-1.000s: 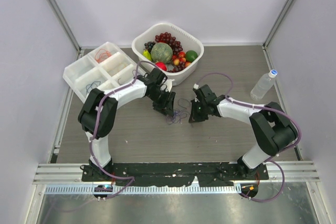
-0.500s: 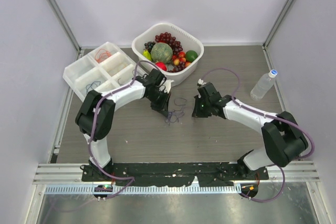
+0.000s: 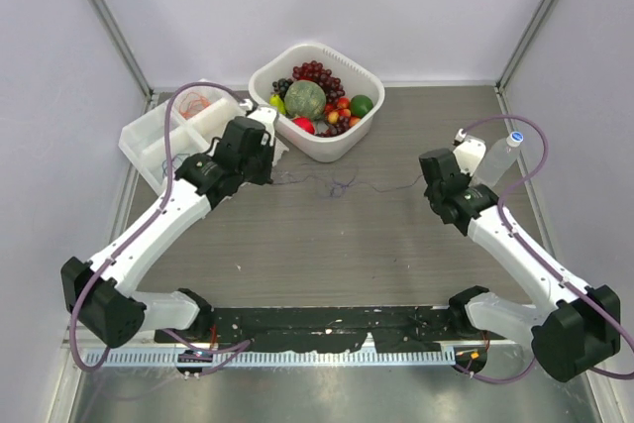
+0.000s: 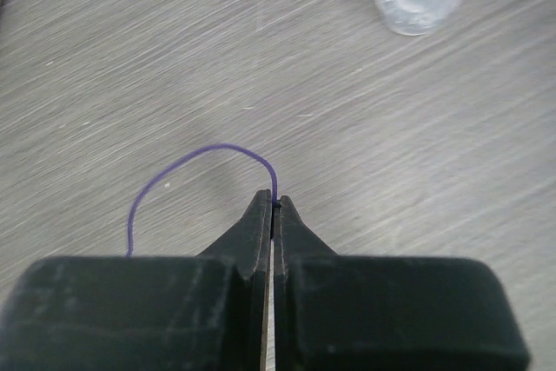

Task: Untangle the cables

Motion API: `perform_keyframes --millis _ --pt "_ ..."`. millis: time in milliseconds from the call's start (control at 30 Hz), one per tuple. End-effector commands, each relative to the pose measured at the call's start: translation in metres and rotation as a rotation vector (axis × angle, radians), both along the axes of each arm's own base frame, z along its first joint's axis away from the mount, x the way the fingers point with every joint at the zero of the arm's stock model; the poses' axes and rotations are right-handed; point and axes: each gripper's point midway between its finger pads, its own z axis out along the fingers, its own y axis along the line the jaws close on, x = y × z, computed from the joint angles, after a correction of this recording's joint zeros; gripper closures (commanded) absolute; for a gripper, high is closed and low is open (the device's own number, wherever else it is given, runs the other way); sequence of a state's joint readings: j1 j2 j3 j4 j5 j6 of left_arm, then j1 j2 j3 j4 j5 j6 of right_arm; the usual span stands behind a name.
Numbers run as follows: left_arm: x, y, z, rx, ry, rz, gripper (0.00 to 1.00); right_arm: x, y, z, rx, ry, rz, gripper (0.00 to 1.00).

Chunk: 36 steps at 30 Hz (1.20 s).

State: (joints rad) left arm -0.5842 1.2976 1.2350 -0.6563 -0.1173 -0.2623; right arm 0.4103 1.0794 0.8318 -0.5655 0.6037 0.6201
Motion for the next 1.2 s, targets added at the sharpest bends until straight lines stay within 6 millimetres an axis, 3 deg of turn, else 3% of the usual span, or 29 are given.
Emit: perform_keyframes --millis 0,167,333,467,567,667,733,867,1000,1100,1167 --pt "0.01 0.066 0.02 0.159 -0.128 0.297 1.0 -0.007 -0.046 0.036 -0.13 -0.072 -0.195 0.99" --pt "0.008 0.096 0.043 0.212 -0.204 0.426 1.0 -0.014 -0.077 0.053 -0.219 -0.062 -0.297 0.99" --pt "0.001 0.106 0.051 0.21 -0.223 0.46 1.0 -0.022 -0.106 0.066 -0.326 -0.027 -0.387 0.99" --pt "-0.01 0.142 0.069 0.262 -0.273 0.611 1.0 -0.03 -0.133 0.093 -0.391 -0.047 -0.472 0.99" --pt "-0.011 0.141 0.084 0.217 -0.311 0.573 1.0 -0.031 -0.137 0.108 -0.405 -0.075 -0.479 0.99" --pt "-0.014 0.152 0.087 0.229 -0.316 0.624 1.0 -0.042 -0.155 0.107 -0.421 -0.051 -0.546 0.99" --pt "-0.012 0.147 0.087 0.217 -0.3 0.586 1.0 -0.039 -0.154 0.11 -0.392 -0.071 -0.525 0.99" --pt "-0.008 0.101 0.089 0.057 -0.295 0.357 1.0 -0.012 -0.112 0.11 -0.199 -0.192 -0.253 0.99" --pt "-0.016 0.054 0.096 -0.141 -0.272 0.166 1.0 0.0 -0.068 0.104 -0.046 -0.255 -0.015 0.99" --pt "-0.024 0.024 0.08 -0.213 -0.182 0.038 1.0 0.012 -0.031 0.105 0.054 -0.262 0.174 0.99" --pt "-0.026 0.005 0.058 -0.241 -0.098 -0.035 1.0 0.02 -0.008 0.108 0.117 -0.272 0.279 0.99"
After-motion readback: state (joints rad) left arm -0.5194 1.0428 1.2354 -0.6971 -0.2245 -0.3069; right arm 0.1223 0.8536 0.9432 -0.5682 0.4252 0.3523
